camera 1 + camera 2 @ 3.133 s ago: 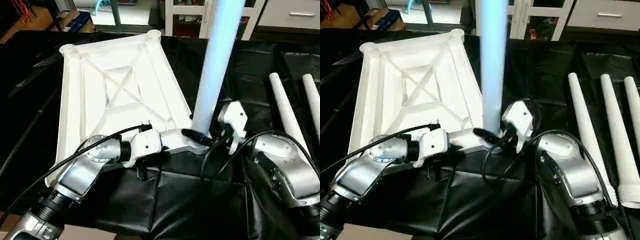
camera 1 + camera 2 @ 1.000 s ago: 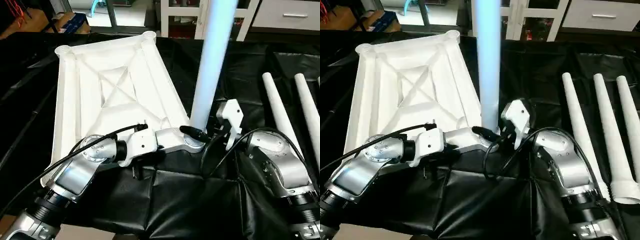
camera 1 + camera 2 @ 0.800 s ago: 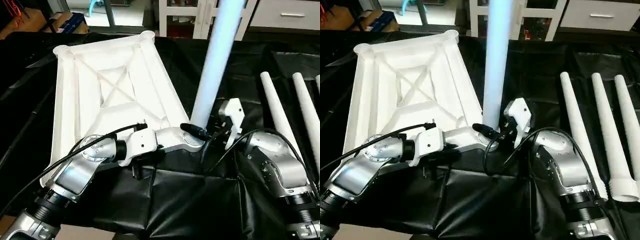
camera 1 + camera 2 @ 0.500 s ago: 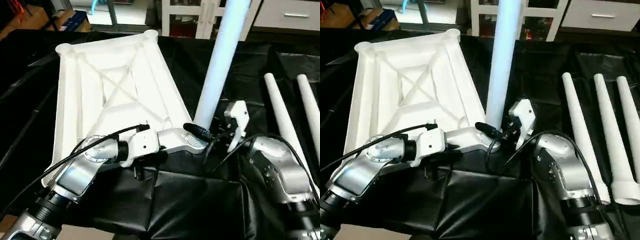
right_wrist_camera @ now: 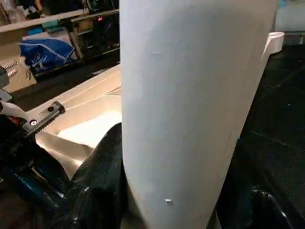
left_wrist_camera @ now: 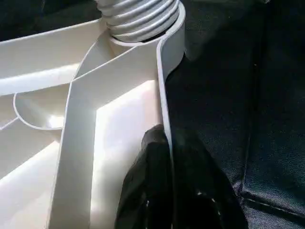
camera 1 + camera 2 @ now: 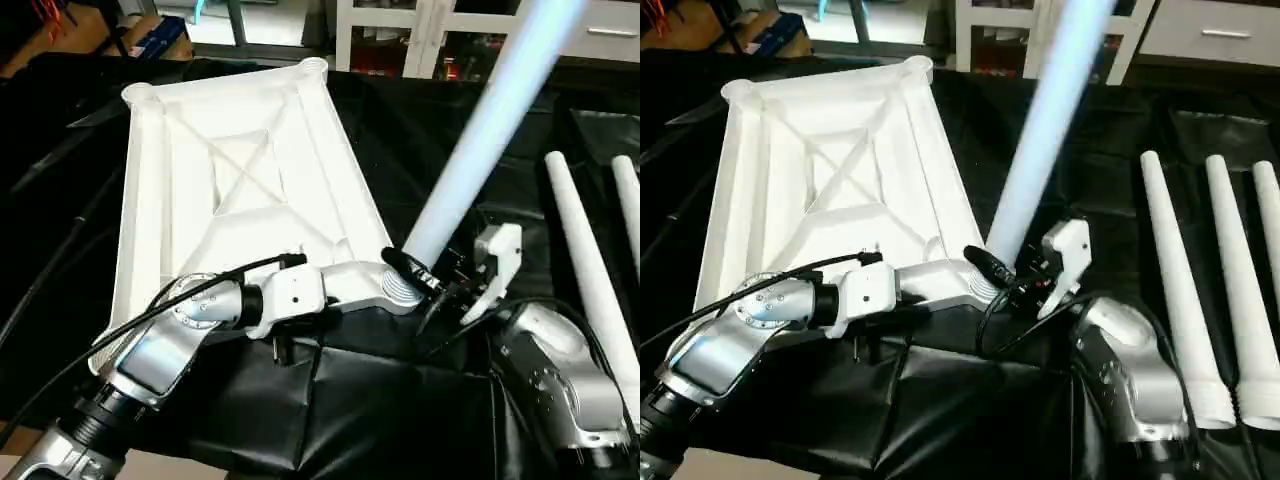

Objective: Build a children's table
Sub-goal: Insert table leg to table base

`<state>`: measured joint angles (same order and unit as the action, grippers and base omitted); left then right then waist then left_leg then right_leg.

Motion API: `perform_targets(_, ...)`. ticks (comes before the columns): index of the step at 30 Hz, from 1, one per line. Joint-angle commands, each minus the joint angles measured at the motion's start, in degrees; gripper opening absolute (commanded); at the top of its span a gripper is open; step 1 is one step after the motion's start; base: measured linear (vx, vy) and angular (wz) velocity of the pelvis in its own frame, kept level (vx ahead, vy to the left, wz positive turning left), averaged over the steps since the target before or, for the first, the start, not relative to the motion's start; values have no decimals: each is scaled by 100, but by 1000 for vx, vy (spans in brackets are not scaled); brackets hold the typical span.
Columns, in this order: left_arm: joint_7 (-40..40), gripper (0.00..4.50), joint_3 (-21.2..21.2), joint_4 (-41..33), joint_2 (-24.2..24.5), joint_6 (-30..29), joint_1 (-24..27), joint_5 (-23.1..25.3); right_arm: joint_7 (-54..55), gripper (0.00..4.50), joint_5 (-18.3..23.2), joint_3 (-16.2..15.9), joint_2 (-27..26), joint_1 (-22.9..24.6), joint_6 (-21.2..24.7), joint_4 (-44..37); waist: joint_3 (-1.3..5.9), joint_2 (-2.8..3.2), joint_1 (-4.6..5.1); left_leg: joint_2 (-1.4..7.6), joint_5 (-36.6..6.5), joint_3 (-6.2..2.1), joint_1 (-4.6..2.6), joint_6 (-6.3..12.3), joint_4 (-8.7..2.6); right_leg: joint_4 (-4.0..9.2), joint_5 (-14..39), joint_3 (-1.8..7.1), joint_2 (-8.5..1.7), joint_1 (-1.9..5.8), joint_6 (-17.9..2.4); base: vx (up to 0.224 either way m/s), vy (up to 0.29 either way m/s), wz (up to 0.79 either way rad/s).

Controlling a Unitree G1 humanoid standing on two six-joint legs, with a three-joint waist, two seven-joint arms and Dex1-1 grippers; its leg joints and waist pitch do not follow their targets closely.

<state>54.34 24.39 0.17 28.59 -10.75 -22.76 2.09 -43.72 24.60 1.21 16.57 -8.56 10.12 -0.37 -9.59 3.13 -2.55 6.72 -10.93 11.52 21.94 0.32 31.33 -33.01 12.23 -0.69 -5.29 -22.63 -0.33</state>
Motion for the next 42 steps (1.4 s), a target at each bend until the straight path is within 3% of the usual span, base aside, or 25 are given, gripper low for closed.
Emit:
perform_targets(1,32,4,228,410,114,-173,213,324,122,191,-259,-102,66,392,152,331,158,-2,32,676,-1692,-305,-162,32,-535,420,992,271,-410,36,-1144,0,0,0)
perform_targets(7,18,4,245,397,105,-179,228,326,70,191,-677,-444,203,720,-204,195,159,-6,6,676,-1556,-306,-153,87,-527,412,888,260,-411,60,-1139,0,0,0)
perform_targets(10,12,4,252,389,101,-185,230,323,22,191,-820,-575,222,832,-332,174,154,-4,4,680,-1649,-312,-153,104,-535,431,1126,269,-422,61,-1122,0,0,0)
perform_targets(15,5,4,271,377,108,-188,240,332,-4,191,-1060,-835,358,868,-451,211,163,-4,3,678,-1504,-311,-148,158,-527,409,884,255,-407,78,-1139,0,0,0)
perform_targets(19,7,4,280,386,104,-171,240,338,-126,191,-1347,-1131,553,788,-410,314,139,-11,5,679,-1825,-323,-160,80,-550,452,1389,270,-426,86,-1083,0,0,0)
perform_targets(20,11,4,281,389,100,-153,239,335,-170,191,-1355,-1172,579,751,-353,347,110,-7,12,681,-2148,-333,-182,-15,-569,495,1850,291,-437,57,-1014,0,0,0)
perform_targets(22,22,4,281,390,97,-131,238,328,-252,191,-1382,-1240,633,658,-265,425,128,-11,11,684,-2294,-339,-227,-93,-573,518,2023,309,-437,41,-956,0,0,0)
perform_targets(25,36,4,280,392,96,-119,235,319,-335,191,-1410,-1288,673,503,-220,552,155,-18,30,676,-1955,-338,-196,-32,-567,464,1407,285,-408,90,-1049,0,0,0)
perform_targets(26,39,4,280,397,93,-118,231,319,-360,191,-1395,-1301,685,453,-191,593,153,-27,29,674,-1867,-305,-212,52,-550,466,1198,293,-410,75,-1113,0,0,0)
perform_targets(29,38,4,282,407,76,-116,216,314,-643,191,-1349,-1431,806,199,71,843,148,-57,65,669,-1851,-317,-183,142,-550,466,1370,284,-422,102,-1184,0,0,0)
perform_targets(31,31,4,277,394,70,-119,223,309,-690,191,-1302,-1413,792,64,157,1001,134,-62,83,673,-1949,-333,-170,138,-562,477,1620,282,-433,105,-1187,0,0,0)
perform_targets(32,24,4,271,371,70,-130,235,305,-672,191,-1270,-1366,760,5,160,1088,124,-55,82,686,-2112,-345,-182,83,-576,512,2016,298,-448,76,-1119,0,0,0)
perform_targets(33,17,4,265,348,73,-141,250,302,-646,191,-1269,-1337,747,-3,130,1117,132,-87,87,686,-2172,-343,-193,61,-576,524,2128,299,-445,65,-1085,0,0,0)
perform_targets(35,1,4,251,319,75,-154,276,295,-612,191,-1267,-1304,740,15,81,1132,134,-80,82,695,-2316,-368,-194,-49,-596,531,2279,302,-438,45,-978,0,0,0)
perform_targets(38,-39,4,220,250,80,-180,381,264,-476,191,-1196,-1200,671,185,-12,1048,156,-98,84,700,-2269,-368,-191,-91,-605,516,1952,299,-425,49,-955,0,0,0)
perform_targets(42,-54,4,218,224,76,-190,423,251,-372,191,-1193,-1125,611,261,-71,1026,169,-109,86,686,-2121,-342,-183,-11,-590,500,1562,296,-412,60,-1001,0,0,0)
